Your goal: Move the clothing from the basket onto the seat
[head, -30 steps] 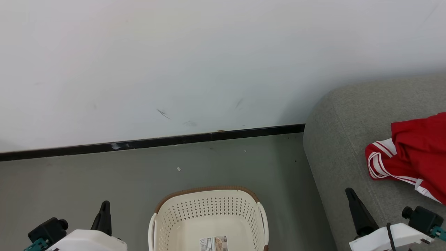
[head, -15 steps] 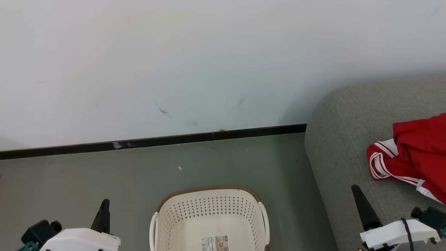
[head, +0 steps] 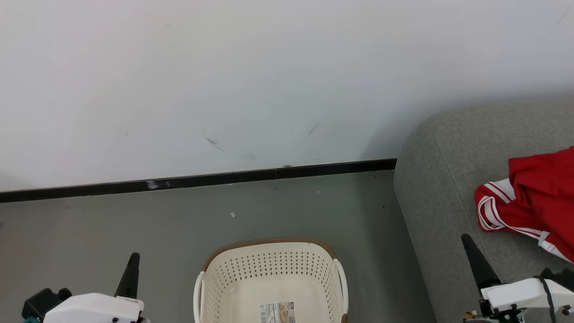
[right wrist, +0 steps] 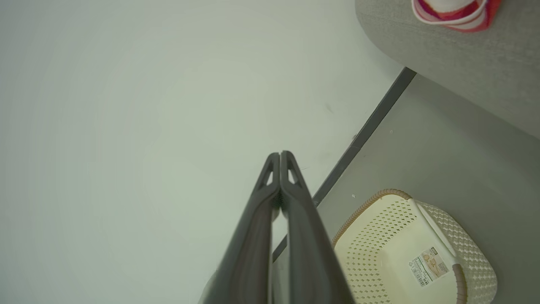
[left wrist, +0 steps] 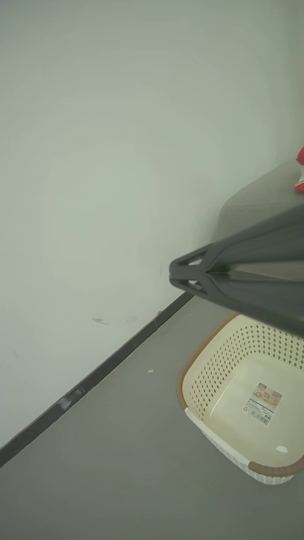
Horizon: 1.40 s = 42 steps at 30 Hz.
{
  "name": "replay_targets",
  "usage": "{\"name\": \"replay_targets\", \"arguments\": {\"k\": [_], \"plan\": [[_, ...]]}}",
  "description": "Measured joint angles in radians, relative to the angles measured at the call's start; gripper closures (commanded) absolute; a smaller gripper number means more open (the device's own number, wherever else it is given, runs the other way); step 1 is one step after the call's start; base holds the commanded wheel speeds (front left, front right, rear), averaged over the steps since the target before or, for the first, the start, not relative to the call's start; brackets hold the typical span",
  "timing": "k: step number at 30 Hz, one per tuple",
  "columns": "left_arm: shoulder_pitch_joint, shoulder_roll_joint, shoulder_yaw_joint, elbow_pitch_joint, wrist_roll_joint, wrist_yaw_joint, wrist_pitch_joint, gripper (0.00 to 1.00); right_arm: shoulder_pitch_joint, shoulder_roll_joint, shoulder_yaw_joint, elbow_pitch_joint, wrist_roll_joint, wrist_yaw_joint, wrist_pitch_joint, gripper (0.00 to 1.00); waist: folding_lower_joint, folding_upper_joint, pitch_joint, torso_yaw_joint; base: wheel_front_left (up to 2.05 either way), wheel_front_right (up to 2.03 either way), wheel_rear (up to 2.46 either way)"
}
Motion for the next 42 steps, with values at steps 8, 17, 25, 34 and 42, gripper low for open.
{"name": "replay_targets", "arguments": {"k": [8, 17, 25, 34, 42], "plan": [[-0.001, -0.012, 0.038, 0.003, -0.086, -0.036, 0.026, 1.00, -0.020, -0.009, -0.007, 0.006, 0.133, 0.000, 0.020, 1.00, -0.0001, 0.0001, 0.002, 0.004, 0.00, 0.00, 0.00], [-0.002, -0.036, 0.084, 0.008, -0.190, -0.085, 0.061, 1.00, -0.028, -0.019, -0.013, 0.012, 0.303, 0.000, 0.043, 1.00, -0.0002, 0.0000, 0.003, 0.008, 0.00, 0.00, 0.00], [-0.003, -0.049, 0.121, 0.012, -0.275, -0.124, 0.088, 1.00, -0.041, -0.032, -0.017, 0.017, 0.435, 0.000, 0.064, 1.00, -0.0003, 0.0000, 0.005, 0.012, 0.00, 0.00, 0.00], [-0.004, -0.059, 0.133, 0.017, -0.298, -0.133, 0.093, 1.00, -0.042, -0.034, -0.018, 0.027, 0.477, 0.000, 0.067, 1.00, -0.0003, 0.0001, 0.005, 0.013, 0.00, 0.00, 0.00], [-0.012, -0.059, 0.133, 0.022, -0.298, -0.140, 0.093, 1.00, -0.058, -0.035, -0.018, 0.029, 0.477, 0.000, 0.067, 1.00, -0.0003, 0.0000, 0.005, 0.012, 0.00, 0.00, 0.00]]}}
